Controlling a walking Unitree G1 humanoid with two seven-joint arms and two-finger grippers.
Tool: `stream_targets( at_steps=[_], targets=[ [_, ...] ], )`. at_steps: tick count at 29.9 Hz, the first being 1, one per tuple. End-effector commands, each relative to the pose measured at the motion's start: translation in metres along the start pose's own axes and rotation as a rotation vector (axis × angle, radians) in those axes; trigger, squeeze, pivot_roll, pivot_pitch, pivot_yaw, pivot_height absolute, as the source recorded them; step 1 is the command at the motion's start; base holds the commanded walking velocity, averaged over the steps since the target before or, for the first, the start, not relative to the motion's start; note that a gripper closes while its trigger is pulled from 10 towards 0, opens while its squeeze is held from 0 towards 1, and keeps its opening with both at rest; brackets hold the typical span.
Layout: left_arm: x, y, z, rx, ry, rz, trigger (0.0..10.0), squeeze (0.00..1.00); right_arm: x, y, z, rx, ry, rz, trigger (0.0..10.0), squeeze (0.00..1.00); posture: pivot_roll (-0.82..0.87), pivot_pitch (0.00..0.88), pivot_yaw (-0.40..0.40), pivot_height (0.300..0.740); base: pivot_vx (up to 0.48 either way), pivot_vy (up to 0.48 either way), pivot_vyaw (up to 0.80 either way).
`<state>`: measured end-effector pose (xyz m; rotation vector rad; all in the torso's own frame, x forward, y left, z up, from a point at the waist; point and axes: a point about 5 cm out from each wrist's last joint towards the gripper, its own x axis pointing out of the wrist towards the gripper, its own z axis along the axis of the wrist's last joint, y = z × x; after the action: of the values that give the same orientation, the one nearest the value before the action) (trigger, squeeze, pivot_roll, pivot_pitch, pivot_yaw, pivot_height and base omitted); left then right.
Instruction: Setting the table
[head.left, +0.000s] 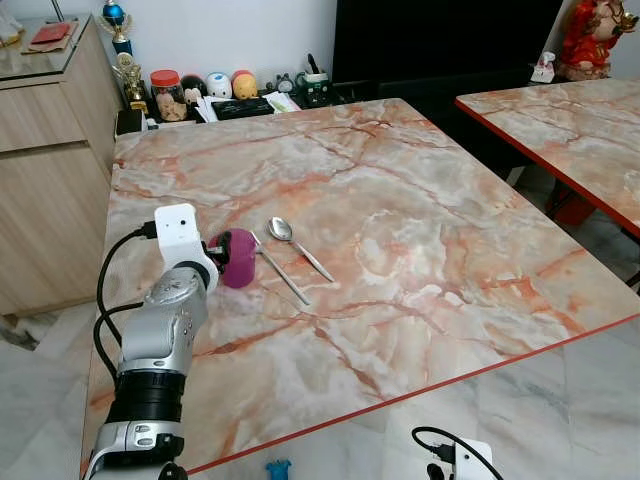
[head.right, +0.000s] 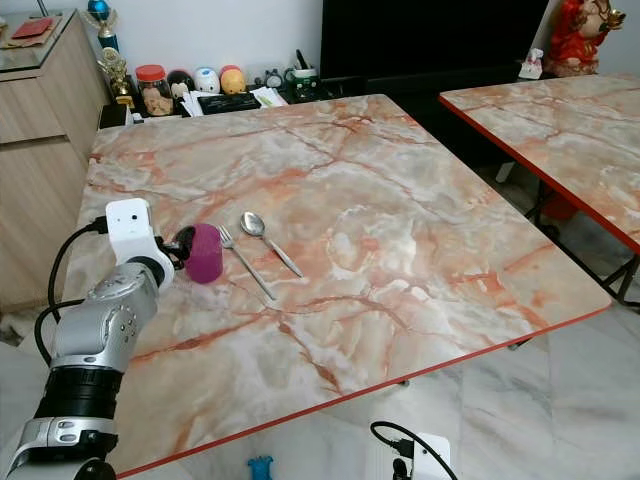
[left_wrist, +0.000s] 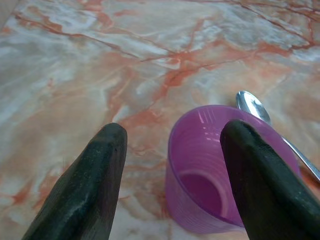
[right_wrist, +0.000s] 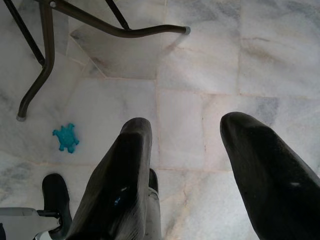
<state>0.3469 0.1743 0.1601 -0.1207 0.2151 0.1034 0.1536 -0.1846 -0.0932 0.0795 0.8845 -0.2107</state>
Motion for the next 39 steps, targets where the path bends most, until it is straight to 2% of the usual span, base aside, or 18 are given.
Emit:
stream_targets(
  at_steps=[1, 11, 23, 24, 25, 26, 39],
  targets=[
    [0.0000, -0.0001, -0.0080, 0.024, 0.043, -0.006, 10.0, 0.00, -0.0003, -0.0020, -0.0016, -0.002, 0.010, -0.004, 10.0, 0.00, 0.13, 0.000, -0.050, 0.740, 0.000, 0.000, 0.00],
    [0.0002, -0.0030, -0.0094, 0.029, 0.050, -0.013, 10.0, 0.00, -0.0002, -0.0020, -0.0014, -0.002, 0.010, -0.005, 10.0, 0.00, 0.13, 0.000, -0.050, 0.740, 0.000, 0.000, 0.00],
    [0.0006, 0.0012, -0.0131, 0.037, 0.068, 0.019, 10.0, 0.00, -0.0001, -0.0021, -0.0011, -0.005, 0.010, -0.003, 10.0, 0.00, 0.13, 0.000, -0.050, 0.740, 0.000, 0.000, 0.00],
    [0.0007, 0.0014, -0.0133, 0.037, 0.069, 0.022, 7.6, 0.00, -0.0001, -0.0021, -0.0010, -0.004, 0.010, -0.004, 10.0, 0.00, 0.13, 0.000, -0.050, 0.740, 0.000, 0.000, 0.00],
    [0.0007, 0.0015, -0.0132, 0.037, 0.068, 0.023, 2.3, 0.00, -0.0001, -0.0020, -0.0010, -0.004, 0.010, -0.004, 10.0, 0.00, 0.13, 0.000, -0.050, 0.740, 0.000, 0.000, 0.00],
    [0.0007, 0.0014, -0.0131, 0.037, 0.066, 0.023, 0.0, 0.00, 0.0000, -0.0021, -0.0009, -0.004, 0.010, -0.004, 10.0, 0.00, 0.13, 0.000, -0.050, 0.740, 0.000, 0.000, 0.00],
    [0.0008, 0.0069, -0.0121, 0.043, 0.065, 0.039, 0.0, 0.00, -0.0001, -0.0023, -0.0011, -0.006, 0.011, -0.002, 10.0, 0.00, 0.13, 0.000, -0.052, 0.740, 0.000, 0.000, 0.00]
  ],
)
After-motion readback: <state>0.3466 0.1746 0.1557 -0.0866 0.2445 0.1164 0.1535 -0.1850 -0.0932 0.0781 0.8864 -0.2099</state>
